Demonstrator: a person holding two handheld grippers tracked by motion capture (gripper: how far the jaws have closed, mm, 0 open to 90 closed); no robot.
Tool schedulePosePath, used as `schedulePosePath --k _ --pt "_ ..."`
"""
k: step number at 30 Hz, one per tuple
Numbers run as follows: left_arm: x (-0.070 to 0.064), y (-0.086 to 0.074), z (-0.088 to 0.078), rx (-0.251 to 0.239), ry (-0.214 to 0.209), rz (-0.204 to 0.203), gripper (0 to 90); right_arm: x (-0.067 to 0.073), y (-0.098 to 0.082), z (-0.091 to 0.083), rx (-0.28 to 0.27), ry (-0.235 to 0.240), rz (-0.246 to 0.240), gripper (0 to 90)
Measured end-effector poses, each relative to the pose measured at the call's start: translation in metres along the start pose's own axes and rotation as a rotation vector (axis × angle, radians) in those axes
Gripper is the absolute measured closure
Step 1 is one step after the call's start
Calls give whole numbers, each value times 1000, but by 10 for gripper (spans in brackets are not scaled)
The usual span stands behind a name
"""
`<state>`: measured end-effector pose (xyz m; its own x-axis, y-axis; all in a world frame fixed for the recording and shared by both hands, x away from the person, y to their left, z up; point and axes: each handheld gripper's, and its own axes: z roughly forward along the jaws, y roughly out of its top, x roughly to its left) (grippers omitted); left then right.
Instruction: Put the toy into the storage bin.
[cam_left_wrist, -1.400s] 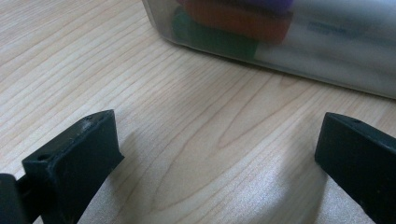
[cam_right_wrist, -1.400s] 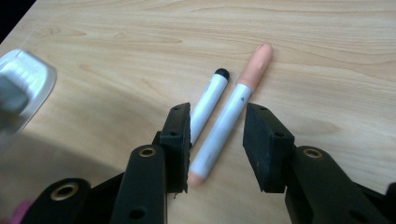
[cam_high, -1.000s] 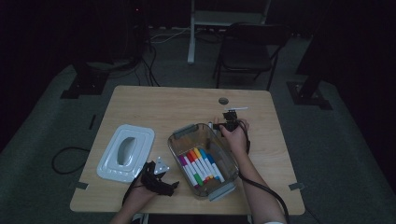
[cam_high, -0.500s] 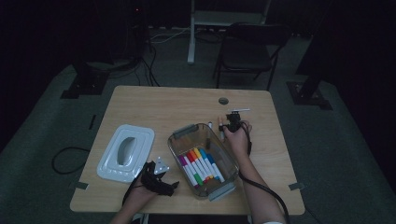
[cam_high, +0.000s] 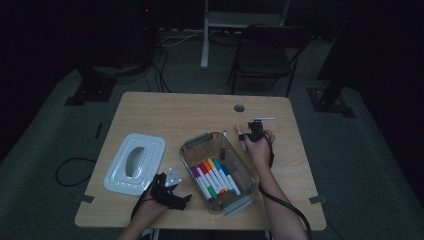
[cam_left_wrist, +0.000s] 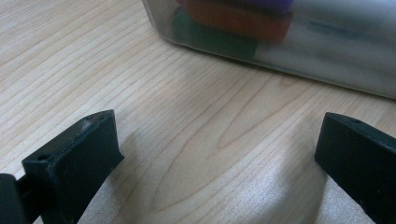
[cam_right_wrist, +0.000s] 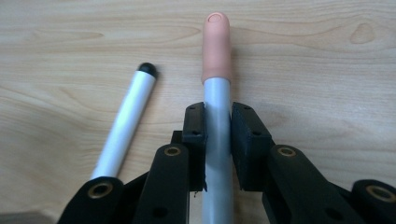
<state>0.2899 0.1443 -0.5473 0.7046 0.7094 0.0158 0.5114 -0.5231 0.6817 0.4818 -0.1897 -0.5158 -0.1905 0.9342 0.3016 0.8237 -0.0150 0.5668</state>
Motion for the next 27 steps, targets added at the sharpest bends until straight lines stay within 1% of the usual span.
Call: schedulePosePath --k 6,7,8,9,10,11,13,15,18,21,27 --pt "0 0 0 0 0 0 5 0 -2 -22 -12 41 4 765" --pt "0 0 0 1 0 0 5 0 -3 -26 -22 47 5 766" --pt "0 0 0 0 0 0 5 -1 -3 -29 -21 52 -1 766" --pt "0 0 0 0 0 0 5 -1 -4 -32 -17 61 4 766" --pt "0 0 0 0 0 0 5 -1 -5 -36 -26 65 2 766" --pt "0 0 0 1 0 0 5 -1 -6 -39 -21 64 -2 766" --pt "0 0 0 1 0 0 5 0 -8 -46 -28 75 0 765" --pt "0 0 0 0 -1 -2 5 2 -9 -54 -29 74 -17 765" --pt "0 0 0 0 -1 -2 5 6 -10 -68 -34 87 -25 765" --pt "0 0 0 0 -1 -2 5 10 -10 -85 -63 102 -41 766" --pt "0 0 0 0 -1 -2 5 22 -11 -118 -104 156 -54 766"
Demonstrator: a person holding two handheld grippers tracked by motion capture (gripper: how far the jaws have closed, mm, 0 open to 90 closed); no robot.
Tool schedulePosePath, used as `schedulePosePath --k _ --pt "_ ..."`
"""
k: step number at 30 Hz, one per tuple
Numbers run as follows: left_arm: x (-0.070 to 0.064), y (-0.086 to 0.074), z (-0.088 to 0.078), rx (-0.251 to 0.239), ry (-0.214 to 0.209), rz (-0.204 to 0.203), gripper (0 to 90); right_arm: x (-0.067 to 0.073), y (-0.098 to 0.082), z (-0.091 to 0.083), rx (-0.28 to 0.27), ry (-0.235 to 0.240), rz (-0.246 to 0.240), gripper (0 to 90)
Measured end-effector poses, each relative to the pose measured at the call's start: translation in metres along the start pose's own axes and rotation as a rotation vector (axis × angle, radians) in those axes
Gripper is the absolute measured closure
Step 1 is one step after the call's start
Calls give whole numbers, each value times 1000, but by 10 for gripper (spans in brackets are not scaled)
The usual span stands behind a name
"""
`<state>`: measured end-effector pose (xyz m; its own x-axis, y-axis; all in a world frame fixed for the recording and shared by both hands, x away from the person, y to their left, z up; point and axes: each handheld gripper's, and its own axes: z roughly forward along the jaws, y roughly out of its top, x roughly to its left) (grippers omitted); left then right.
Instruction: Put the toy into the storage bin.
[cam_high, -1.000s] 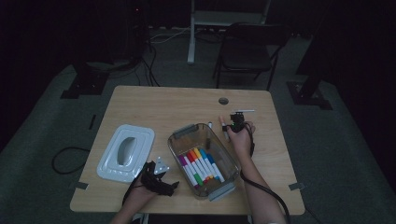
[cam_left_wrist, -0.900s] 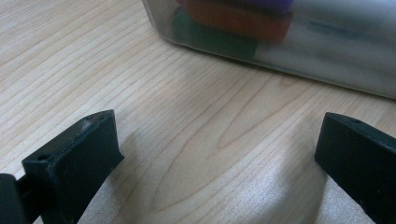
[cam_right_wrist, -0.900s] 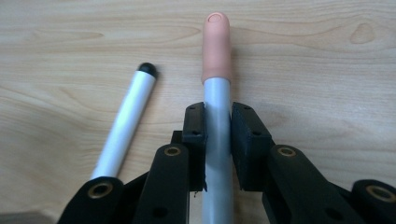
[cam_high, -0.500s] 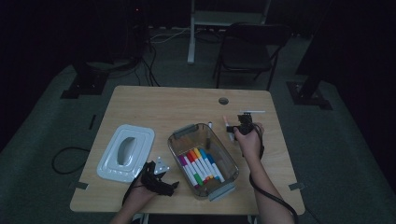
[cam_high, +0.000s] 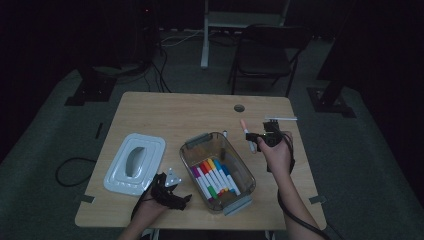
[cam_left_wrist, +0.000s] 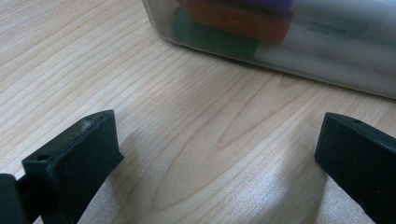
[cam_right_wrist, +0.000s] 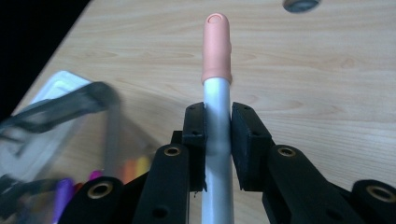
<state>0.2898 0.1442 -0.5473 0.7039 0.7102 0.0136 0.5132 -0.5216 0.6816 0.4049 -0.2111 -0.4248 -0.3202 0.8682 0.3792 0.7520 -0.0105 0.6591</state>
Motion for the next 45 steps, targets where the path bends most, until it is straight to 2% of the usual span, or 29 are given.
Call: schedulePosePath --k 9,15,19,28,33,45 --pt "0 0 0 0 0 2 5 37 -3 -34 -27 97 -68 766" --pt "0 0 0 3 -1 2 5 64 -10 -46 -19 165 -118 765" --pt "0 0 0 3 -1 2 5 80 -15 -49 0 191 -153 766" --pt "0 0 0 3 -1 2 5 109 -30 -39 84 252 -212 766" --pt "0 0 0 3 -1 3 5 123 -38 -24 148 267 -239 765" --pt "0 0 0 3 -1 1 5 140 -56 16 332 272 -282 765"
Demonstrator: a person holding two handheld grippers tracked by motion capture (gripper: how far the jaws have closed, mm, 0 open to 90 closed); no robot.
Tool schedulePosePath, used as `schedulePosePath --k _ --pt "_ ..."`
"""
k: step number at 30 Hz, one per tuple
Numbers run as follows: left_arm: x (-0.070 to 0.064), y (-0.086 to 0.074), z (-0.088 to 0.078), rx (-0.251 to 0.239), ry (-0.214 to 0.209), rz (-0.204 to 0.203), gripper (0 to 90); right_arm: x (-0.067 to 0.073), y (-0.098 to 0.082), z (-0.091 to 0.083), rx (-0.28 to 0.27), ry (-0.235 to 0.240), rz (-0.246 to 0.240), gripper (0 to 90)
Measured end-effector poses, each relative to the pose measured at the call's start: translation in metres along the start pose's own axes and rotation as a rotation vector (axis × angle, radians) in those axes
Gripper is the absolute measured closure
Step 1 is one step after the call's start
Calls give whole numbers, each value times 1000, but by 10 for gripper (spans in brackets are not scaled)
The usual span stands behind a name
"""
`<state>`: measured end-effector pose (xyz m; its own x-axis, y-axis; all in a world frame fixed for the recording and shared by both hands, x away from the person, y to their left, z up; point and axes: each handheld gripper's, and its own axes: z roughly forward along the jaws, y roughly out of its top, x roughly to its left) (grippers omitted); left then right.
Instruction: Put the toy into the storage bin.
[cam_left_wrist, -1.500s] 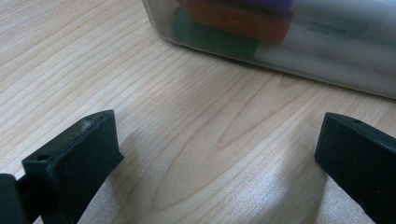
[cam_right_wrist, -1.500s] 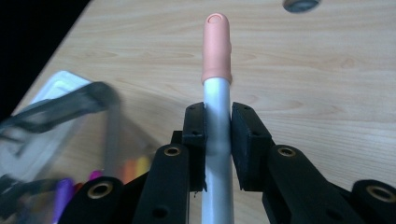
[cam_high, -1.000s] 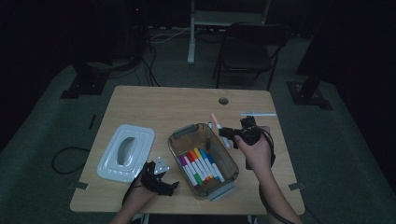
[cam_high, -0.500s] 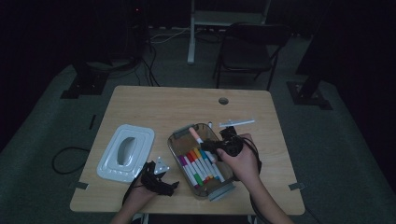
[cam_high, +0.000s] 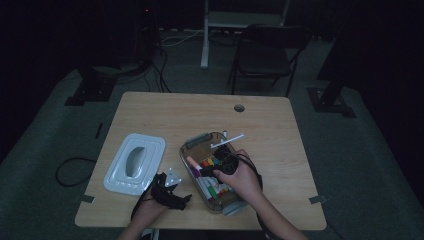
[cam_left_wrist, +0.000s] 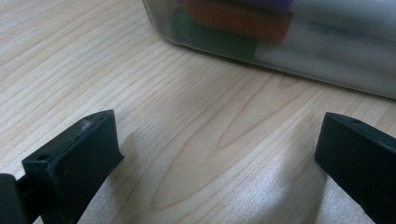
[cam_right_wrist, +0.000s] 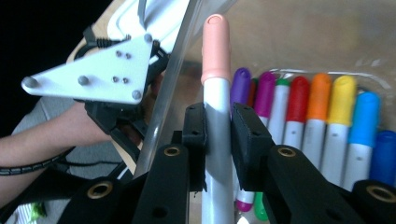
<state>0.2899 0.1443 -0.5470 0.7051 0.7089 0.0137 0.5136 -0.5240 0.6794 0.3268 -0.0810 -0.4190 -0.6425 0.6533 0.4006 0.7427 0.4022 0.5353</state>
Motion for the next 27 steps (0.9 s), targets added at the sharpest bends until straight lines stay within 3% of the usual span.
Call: schedulePosePath --k 6,12,16,22,27 --pt "0 0 0 -2 1 -2 5 2 2 22 96 -3 -17 765" --pt "0 0 0 0 1 1 5 -2 6 38 208 4 3 763" --pt "0 0 0 0 1 1 5 -3 8 40 224 10 -3 730" --pt "0 0 0 0 1 2 5 -7 8 27 146 17 -24 670" --pt "0 0 0 0 0 2 5 -17 3 -4 -20 26 -73 618"
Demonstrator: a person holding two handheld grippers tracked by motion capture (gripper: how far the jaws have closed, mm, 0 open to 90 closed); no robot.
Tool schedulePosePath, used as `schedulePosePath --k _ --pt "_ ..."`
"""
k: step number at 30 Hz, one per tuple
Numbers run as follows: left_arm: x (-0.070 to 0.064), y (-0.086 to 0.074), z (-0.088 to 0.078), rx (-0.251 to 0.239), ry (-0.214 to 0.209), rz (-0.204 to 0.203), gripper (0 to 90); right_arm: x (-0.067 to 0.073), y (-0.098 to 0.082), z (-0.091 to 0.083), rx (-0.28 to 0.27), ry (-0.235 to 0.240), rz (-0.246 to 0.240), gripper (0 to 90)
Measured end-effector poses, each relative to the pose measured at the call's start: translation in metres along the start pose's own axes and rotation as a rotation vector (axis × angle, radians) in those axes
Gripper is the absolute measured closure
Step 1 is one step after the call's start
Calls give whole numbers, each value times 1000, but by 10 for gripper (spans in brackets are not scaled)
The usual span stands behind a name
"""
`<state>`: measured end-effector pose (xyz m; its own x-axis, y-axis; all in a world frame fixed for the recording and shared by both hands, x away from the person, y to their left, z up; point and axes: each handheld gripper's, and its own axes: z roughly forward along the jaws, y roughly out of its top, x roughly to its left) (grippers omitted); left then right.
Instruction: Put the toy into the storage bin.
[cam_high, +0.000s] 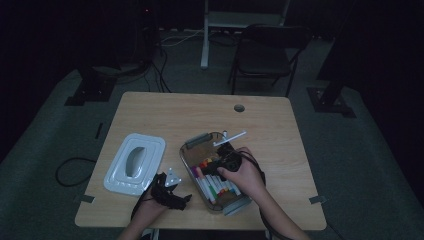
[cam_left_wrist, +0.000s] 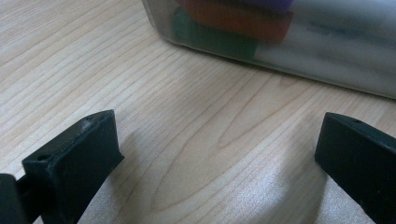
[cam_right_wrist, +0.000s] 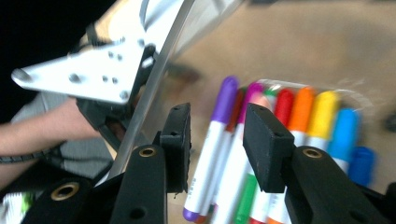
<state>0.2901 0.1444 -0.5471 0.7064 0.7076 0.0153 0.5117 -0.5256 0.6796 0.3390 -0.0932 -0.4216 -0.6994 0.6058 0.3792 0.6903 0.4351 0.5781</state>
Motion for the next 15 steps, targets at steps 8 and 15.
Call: schedulePosePath --k 8,15 --pt "0 0 0 0 0 0 5 -33 -3 -55 -224 -90 -3 546" --pt "0 0 0 -1 1 0 5 -77 -4 -65 -269 -205 56 529"
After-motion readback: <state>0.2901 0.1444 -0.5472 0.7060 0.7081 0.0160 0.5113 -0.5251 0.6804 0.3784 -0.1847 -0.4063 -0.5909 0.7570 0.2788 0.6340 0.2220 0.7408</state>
